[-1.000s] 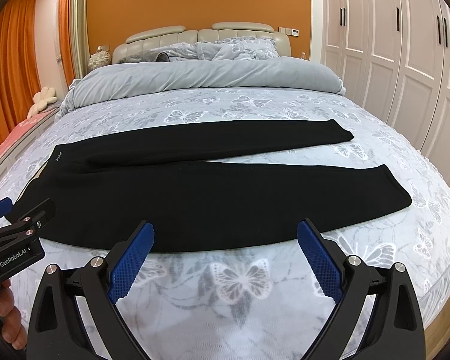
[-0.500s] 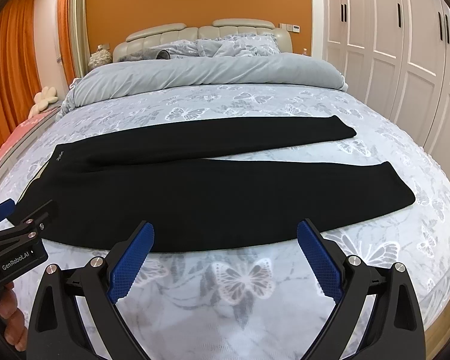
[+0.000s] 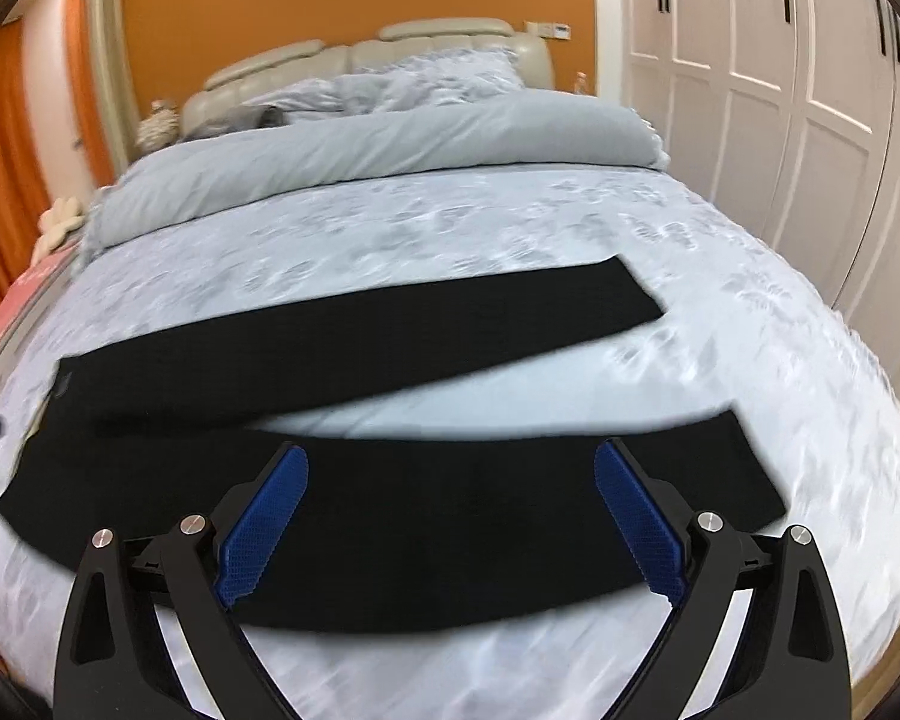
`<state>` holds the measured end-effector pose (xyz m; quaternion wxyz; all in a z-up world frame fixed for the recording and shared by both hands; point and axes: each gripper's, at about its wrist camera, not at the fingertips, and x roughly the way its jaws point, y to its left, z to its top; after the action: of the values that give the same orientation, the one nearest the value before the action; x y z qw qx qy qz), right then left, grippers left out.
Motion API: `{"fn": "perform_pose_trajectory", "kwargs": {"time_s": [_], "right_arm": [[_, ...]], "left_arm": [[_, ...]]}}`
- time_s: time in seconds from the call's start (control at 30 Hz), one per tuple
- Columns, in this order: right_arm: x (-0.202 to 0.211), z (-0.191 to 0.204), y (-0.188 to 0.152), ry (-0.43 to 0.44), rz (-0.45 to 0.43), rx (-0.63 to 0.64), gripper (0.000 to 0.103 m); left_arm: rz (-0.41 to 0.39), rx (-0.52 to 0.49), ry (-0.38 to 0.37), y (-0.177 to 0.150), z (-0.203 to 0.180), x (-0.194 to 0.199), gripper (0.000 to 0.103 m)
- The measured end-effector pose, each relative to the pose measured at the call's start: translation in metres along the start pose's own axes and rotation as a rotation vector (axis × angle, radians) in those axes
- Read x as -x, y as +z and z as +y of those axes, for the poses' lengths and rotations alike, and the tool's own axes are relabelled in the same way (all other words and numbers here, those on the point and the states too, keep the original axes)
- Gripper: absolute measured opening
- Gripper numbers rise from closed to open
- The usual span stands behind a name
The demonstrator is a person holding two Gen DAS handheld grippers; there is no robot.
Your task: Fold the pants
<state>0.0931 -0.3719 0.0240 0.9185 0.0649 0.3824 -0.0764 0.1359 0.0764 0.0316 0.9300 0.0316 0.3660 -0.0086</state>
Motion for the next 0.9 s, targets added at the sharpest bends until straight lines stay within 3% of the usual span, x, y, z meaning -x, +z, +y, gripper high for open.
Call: {"fn": "perform_pose_trajectory", "kwargs": {"time_s": [0.23,0.37,0.47,0.63,0.83,0.9], "right_arm": [[-0.131,-0.097,0.076,-0.12,0.104,-0.079,0.095],[-0.187,-0.124,0.1,-0.132,0.141,-0.131,0.095],[-0.223,-0.134,0.119,-0.163,0.151,-0.132,0.095],[-0.273,-0.152,0.138,-0.181,0.178,-0.191,0.095],[-0.303,-0.15,0.13,-0.178,0.181,-0.19,0.094],[-0.298,-0.145,0.128,-0.16,0.135,-0.165,0.065]], "left_arm": [[0.17,0.184,0.077,0.066,0.105,-0.139,0.098],[0.231,0.259,0.143,0.075,0.145,-0.204,0.098],[0.29,0.276,0.129,0.076,0.162,-0.245,0.098],[0.358,0.356,0.143,0.071,0.188,-0.292,0.098],[0.338,0.305,0.187,0.076,0.19,-0.308,0.095],[0.327,0.305,0.221,0.077,0.193,-0.307,0.072]]}}
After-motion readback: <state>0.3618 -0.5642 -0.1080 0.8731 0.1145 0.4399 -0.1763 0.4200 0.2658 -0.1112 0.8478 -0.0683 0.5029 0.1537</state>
